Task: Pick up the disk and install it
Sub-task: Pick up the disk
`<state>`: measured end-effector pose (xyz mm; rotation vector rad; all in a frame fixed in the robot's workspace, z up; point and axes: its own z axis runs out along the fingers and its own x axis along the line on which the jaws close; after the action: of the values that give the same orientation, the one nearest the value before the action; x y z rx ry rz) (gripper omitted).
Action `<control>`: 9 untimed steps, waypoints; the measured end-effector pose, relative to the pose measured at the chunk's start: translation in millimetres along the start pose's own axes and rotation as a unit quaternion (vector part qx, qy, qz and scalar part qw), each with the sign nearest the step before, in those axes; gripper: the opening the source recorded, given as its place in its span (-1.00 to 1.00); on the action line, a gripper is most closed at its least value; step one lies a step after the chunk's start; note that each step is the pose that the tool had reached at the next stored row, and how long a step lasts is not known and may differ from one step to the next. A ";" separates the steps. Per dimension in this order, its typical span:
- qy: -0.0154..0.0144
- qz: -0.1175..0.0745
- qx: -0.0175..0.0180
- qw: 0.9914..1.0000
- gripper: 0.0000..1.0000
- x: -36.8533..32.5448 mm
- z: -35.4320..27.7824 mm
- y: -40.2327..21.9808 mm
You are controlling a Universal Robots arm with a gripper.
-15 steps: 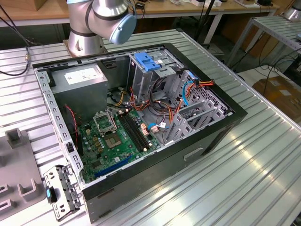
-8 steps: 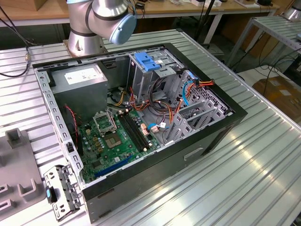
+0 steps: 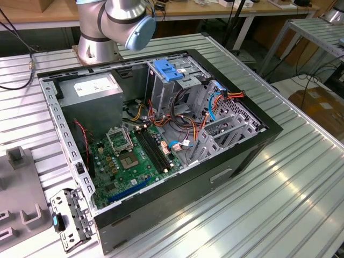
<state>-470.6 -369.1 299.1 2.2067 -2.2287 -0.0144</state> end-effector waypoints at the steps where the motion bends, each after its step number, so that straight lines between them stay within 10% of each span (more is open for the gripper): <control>1: 0.000 0.000 0.000 1.000 0.20 -0.1 0.7 0.0; 9: 0.000 0.000 0.000 1.000 0.20 -1.1 4.4 0.7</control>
<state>-471.3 -368.0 294.7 2.2071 -2.2284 -0.0135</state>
